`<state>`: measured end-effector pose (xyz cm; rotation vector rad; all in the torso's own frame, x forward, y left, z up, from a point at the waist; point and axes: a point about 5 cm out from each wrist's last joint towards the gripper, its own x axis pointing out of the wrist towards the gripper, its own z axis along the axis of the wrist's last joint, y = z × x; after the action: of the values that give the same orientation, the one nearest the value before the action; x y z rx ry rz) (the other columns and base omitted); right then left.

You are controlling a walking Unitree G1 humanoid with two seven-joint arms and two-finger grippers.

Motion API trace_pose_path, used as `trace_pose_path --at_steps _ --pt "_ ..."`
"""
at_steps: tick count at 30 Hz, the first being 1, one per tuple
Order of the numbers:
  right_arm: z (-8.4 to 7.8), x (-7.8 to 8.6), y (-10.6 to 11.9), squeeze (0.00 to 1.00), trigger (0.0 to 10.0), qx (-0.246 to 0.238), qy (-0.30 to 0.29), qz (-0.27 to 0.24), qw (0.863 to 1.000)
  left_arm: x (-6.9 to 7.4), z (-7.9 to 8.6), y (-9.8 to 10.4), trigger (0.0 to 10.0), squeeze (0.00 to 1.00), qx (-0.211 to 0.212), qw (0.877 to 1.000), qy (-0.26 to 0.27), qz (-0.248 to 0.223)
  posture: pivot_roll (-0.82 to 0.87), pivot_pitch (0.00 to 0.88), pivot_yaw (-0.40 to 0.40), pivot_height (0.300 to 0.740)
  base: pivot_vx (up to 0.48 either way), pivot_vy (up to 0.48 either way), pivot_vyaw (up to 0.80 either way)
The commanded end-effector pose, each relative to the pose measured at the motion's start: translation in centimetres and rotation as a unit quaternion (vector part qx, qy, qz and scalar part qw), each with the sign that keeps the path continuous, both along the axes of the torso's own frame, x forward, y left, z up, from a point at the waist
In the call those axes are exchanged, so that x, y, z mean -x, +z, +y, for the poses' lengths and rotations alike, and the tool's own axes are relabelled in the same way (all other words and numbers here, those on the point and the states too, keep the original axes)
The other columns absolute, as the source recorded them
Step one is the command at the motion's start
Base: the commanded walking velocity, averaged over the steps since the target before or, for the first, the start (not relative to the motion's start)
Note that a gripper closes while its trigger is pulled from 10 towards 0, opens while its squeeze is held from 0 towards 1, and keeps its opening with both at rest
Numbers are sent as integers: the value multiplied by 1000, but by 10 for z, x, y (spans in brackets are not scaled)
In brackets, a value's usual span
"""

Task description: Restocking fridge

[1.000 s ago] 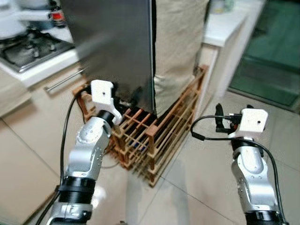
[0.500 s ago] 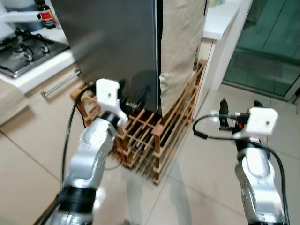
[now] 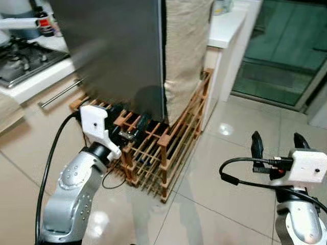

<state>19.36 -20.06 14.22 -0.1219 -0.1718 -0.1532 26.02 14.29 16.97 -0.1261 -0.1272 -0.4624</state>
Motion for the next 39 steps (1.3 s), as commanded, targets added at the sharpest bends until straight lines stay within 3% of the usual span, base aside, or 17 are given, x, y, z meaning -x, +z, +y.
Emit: trace_pose_path --at_steps 1,4,7,15,27,34,36,39 --pt "2 -8 1 0 10000 -6 -1 -2 1000 -10 -1 1 10000 0 -2 1000 8 2 -134 0 82 740 458 0 0" --pt "12 -22 2 0 10000 -11 17 -6 1000 -27 -7 6 10000 0 0 1000 10 -6 -127 0 79 740 463 0 0" --pt "12 -26 1 0 10000 -10 21 -2 1000 -31 -4 7 10000 0 8 1000 30 8 -129 0 81 740 480 0 0" --pt "13 -30 0 0 10000 -8 28 0 1000 -38 -2 10 10000 0 58 996 71 15 -138 0 89 740 353 0 0" --pt "15 -31 -4 0 10000 -7 37 8 999 -35 0 15 10000 0 47 995 85 8 -125 0 83 740 0 0 0" --pt "15 -36 -4 0 10000 -11 38 9 999 -39 -28 14 10000 0 15 999 17 30 -126 0 81 740 0 0 0" --pt "14 -39 -4 0 10000 -13 34 11 999 -47 -34 15 10000 0 20 999 19 35 -138 0 89 740 0 0 -800" --pt "13 -39 -3 0 10000 -11 30 12 999 -51 -30 14 10000 0 23 998 39 46 -143 0 93 740 0 0 -800"
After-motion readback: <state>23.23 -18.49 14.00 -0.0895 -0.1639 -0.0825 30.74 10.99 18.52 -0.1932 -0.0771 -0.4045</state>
